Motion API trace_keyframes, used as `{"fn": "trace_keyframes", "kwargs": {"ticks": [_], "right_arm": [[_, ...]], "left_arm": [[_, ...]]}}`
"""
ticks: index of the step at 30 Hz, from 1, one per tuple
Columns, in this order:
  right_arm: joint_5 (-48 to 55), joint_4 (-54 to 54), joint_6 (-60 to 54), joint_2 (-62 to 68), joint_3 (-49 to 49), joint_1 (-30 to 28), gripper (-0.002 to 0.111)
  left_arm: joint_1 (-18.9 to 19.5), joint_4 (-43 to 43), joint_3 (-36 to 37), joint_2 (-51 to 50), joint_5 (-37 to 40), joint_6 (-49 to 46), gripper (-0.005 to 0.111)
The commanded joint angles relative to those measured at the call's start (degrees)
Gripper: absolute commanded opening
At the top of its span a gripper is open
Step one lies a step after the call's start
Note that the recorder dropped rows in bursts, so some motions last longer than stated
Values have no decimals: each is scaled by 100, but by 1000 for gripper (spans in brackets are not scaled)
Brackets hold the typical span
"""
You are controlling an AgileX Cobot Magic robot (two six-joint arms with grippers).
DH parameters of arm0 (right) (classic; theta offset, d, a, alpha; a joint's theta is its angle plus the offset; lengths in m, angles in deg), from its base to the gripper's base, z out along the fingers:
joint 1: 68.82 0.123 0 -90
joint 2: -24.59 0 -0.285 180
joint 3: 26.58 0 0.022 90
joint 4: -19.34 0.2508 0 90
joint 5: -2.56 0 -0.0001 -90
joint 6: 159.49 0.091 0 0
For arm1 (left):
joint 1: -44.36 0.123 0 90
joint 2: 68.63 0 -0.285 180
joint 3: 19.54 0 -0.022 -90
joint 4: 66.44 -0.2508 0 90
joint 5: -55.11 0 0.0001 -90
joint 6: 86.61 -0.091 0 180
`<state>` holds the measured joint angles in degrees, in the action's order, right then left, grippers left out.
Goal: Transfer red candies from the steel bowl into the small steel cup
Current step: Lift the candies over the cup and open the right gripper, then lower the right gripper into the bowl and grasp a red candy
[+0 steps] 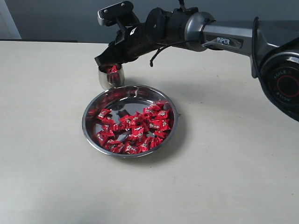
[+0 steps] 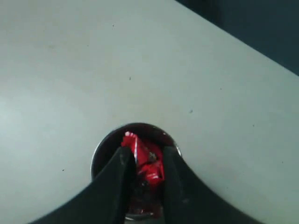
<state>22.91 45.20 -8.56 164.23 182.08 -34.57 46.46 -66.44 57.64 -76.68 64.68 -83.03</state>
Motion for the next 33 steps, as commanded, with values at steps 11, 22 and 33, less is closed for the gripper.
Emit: {"fn": "trace_keyframes", "kwargs": {"ticks": [11, 22, 33], "right_arm": [[-118, 50, -137, 50, 15, -25, 34], [20, 201, -137, 50, 15, -25, 34], [1899, 335, -322, -42, 27, 22, 34]], "left_arm": [[7, 0, 4, 26, -18, 25, 0], [7, 0, 4, 26, -18, 25, 0], [7, 0, 4, 26, -18, 25, 0]]}}
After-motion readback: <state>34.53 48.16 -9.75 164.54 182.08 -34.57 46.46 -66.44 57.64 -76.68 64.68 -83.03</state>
